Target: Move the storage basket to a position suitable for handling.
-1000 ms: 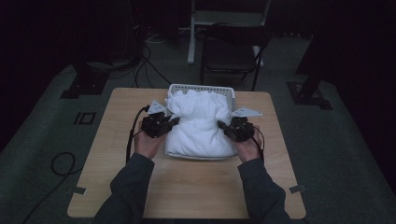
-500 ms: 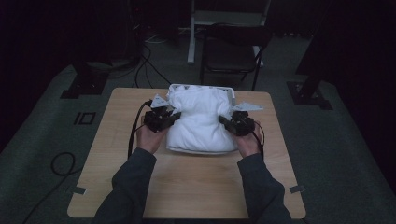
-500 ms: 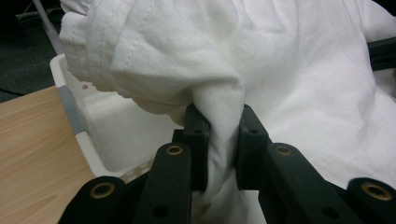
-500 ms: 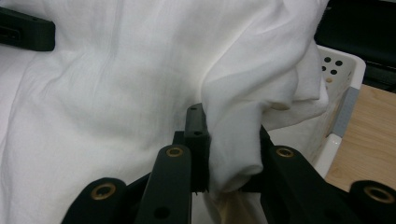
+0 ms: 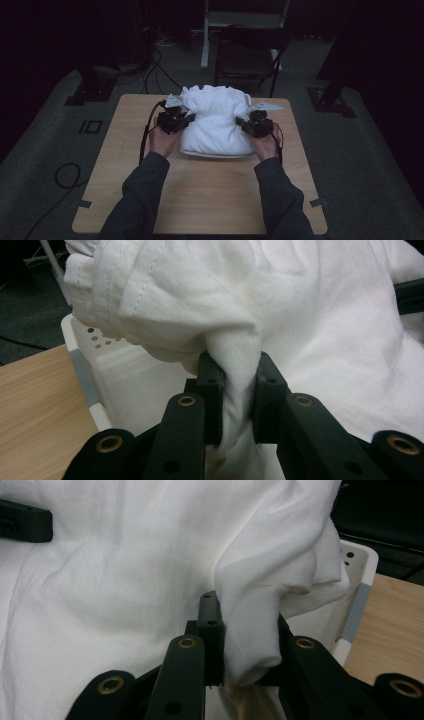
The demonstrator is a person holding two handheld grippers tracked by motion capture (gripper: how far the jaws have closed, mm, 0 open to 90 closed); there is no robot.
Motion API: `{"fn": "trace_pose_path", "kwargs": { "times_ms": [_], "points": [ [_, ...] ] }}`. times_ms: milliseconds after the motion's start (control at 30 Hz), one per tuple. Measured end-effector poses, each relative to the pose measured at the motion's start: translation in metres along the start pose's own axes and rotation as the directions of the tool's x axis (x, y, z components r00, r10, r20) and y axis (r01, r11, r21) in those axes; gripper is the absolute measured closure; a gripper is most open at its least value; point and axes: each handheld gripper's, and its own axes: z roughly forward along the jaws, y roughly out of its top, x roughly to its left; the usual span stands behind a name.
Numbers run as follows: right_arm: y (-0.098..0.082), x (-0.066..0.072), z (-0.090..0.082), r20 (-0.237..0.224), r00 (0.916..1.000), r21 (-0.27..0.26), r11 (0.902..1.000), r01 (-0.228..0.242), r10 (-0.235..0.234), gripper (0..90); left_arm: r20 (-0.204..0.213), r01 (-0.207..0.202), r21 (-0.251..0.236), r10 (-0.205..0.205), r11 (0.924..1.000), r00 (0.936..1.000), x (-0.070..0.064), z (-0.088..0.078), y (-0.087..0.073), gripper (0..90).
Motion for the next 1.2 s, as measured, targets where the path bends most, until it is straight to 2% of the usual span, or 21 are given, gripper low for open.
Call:
{"fn": "trace_pose_path", "kwargs": {
  "times_ms": [800,1200],
  "points": [
    [0.016,-0.011,0.016,0.016,0.9993,0.000,0.9995,-0.033,0.033,78.1,-0.032,0.007,0.012,-0.007,0.9999,0.9995,0.014,0.019,0.016,78.1],
    [0.021,-0.013,0.026,0.025,0.9990,0.007,0.9993,-0.037,0.037,78.1,-0.045,0.034,0.012,-0.034,0.9993,0.9984,0.023,0.029,0.015,78.1]
  ]
}}
